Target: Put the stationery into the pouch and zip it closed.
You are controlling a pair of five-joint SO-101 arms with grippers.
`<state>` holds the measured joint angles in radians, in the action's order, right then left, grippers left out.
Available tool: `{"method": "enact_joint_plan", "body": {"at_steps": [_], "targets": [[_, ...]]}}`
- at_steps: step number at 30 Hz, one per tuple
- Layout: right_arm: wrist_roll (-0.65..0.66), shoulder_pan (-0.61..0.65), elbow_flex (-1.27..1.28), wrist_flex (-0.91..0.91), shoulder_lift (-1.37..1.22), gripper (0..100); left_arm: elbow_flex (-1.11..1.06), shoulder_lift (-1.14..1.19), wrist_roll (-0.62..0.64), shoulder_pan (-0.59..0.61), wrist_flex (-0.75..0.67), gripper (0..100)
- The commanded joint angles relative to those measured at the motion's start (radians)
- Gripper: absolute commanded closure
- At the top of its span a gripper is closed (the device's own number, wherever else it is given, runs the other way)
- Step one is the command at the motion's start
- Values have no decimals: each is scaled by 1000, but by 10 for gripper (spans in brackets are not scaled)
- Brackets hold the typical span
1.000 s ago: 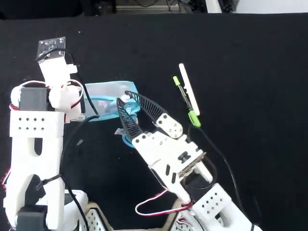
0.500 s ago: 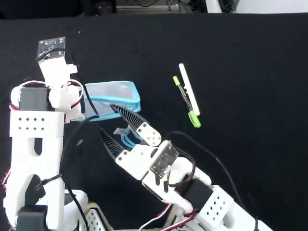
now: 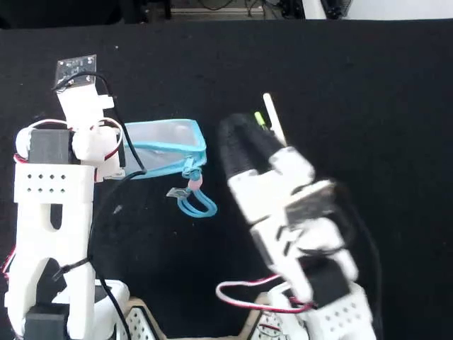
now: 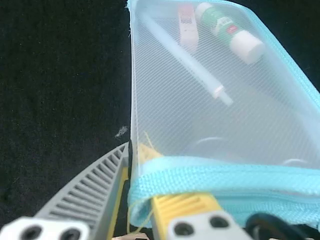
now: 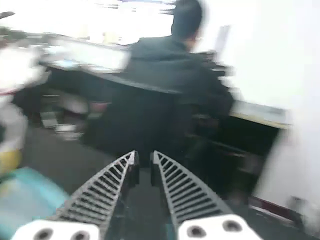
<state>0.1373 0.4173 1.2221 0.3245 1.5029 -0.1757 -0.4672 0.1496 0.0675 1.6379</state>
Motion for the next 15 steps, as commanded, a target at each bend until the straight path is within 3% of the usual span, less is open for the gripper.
{"method": "enact_joint_plan", "body": {"at_steps": [1, 6, 15], "targets": [[14, -193, -278, 279, 2, 942, -51, 12, -9, 1, -40, 970], [15, -269, -312, 477, -94, 890, -81, 3, -9, 1, -69, 970], [8, -278, -176, 269, -585, 877, -84, 3, -9, 1, -68, 970]]}}
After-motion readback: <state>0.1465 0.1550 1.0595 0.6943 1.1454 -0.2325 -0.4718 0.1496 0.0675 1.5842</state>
